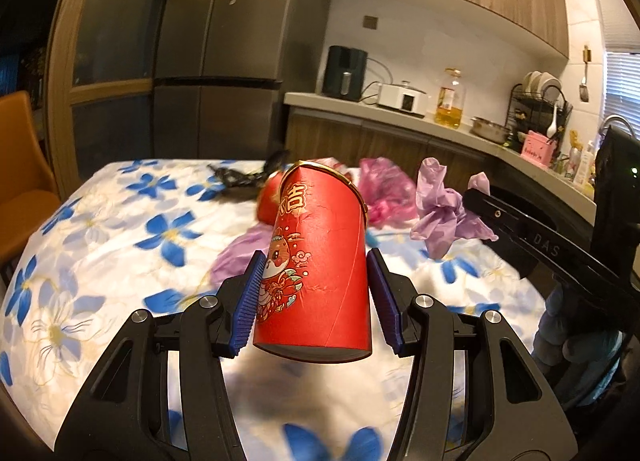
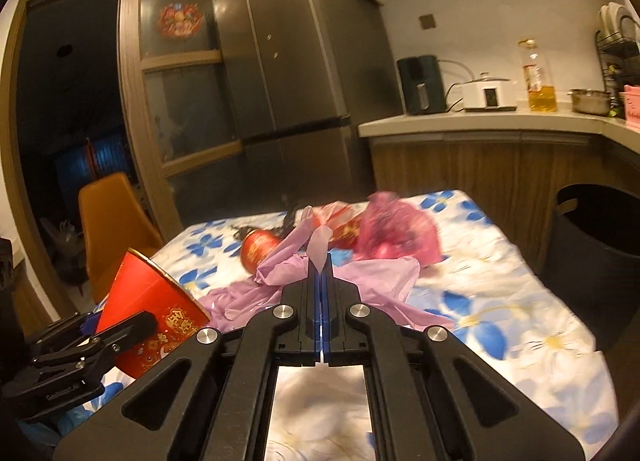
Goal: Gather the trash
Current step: 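Lift the red cup and purple glove and carry both over the black bin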
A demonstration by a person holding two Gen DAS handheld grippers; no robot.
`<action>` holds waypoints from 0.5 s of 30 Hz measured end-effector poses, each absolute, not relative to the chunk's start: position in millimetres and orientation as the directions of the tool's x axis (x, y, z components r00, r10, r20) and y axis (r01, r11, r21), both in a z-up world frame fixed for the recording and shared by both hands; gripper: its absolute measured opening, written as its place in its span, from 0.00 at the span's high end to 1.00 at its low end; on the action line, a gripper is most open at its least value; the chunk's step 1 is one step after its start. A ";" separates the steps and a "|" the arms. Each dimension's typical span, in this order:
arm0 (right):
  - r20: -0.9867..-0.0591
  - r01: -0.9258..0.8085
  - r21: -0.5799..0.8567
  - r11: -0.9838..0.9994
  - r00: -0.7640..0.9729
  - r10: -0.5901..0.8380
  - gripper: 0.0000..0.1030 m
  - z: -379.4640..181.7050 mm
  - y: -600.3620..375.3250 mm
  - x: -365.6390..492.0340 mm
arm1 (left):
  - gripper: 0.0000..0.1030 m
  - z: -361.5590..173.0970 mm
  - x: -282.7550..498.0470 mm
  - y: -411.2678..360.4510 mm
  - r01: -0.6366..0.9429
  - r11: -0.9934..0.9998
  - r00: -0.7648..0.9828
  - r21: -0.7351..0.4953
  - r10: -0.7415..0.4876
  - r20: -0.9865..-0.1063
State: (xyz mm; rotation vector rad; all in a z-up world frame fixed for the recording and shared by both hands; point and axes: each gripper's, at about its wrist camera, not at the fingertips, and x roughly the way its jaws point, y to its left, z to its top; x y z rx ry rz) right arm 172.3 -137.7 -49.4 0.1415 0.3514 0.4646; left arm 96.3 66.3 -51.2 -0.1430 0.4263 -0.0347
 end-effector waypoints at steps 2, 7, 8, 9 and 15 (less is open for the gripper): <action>-0.289 -0.400 0.210 0.892 0.846 0.448 0.99 -46.1 -148.6 168.9 | 0.51 -46.1 100.2 53.5 0.022 0.990 0.912 -0.140 -0.077 -0.402; -0.267 -0.352 0.203 0.914 0.877 0.398 0.99 -37.3 -177.1 162.6 | 0.51 -36.3 113.0 25.1 0.051 0.989 0.916 -0.138 -0.101 -0.389; -0.264 -0.344 0.204 0.917 0.882 0.390 0.99 -36.0 -182.6 163.2 | 0.51 -33.3 118.5 17.2 0.055 0.989 0.916 -0.138 -0.105 -0.386; -0.260 -0.332 0.205 0.921 0.888 0.379 0.99 -34.2 -189.6 163.3 | 0.51 -31.9 121.3 12.7 0.059 0.989 0.917 -0.138 -0.108 -0.384; -0.228 -0.258 0.204 0.944 0.926 0.302 0.99 -23.9 -228.2 166.0 | 0.51 -17.4 149.0 -27.1 0.103 0.988 0.923 -0.119 -0.140 -0.360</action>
